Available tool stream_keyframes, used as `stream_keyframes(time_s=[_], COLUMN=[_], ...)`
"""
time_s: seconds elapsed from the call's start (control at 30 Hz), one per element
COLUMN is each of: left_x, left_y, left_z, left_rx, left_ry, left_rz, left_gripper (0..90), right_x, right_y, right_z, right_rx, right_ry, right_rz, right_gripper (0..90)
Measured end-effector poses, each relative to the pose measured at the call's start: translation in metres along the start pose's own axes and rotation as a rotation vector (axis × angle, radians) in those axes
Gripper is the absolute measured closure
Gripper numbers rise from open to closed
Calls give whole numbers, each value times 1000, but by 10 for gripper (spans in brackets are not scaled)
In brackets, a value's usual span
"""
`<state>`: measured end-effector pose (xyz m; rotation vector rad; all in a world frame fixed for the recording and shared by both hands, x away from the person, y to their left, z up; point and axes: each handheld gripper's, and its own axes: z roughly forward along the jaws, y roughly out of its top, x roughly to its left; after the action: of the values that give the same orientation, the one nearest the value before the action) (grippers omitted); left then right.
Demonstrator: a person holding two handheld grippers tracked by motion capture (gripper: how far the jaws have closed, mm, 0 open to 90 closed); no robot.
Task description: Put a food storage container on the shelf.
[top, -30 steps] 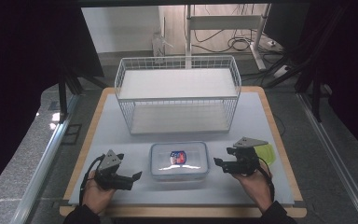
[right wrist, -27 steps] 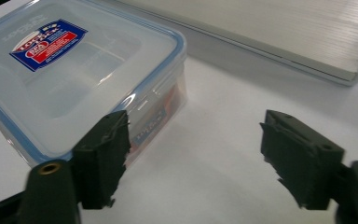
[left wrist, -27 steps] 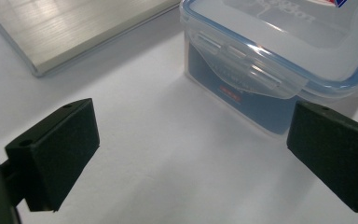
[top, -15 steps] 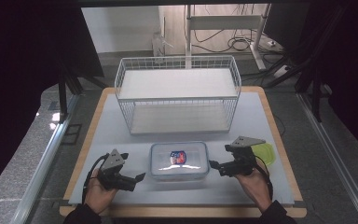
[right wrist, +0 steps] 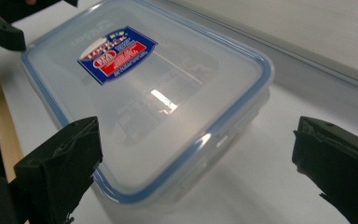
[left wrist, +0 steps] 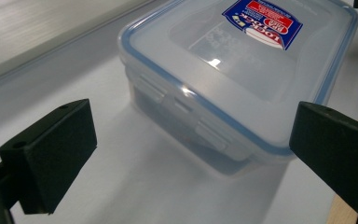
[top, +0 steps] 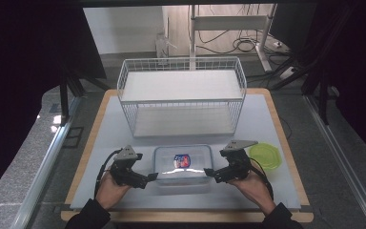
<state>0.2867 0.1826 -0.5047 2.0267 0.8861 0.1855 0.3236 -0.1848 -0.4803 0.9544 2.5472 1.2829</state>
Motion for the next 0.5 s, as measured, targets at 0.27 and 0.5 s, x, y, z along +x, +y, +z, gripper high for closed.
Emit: stream_keyframes(time_s=[0.27,0.5], left_x=[10,17], left_y=[6,5], left_z=[19,33], left_rx=[31,51], left_ry=[-119,-245], left_rz=[-69,-150], left_gripper=[0,0], right_x=[-9,-13], right_y=[4,6], right_z=[16,32], right_rx=[64,117], right_ry=[83,176], right_rz=[83,156], right_gripper=[16,20])
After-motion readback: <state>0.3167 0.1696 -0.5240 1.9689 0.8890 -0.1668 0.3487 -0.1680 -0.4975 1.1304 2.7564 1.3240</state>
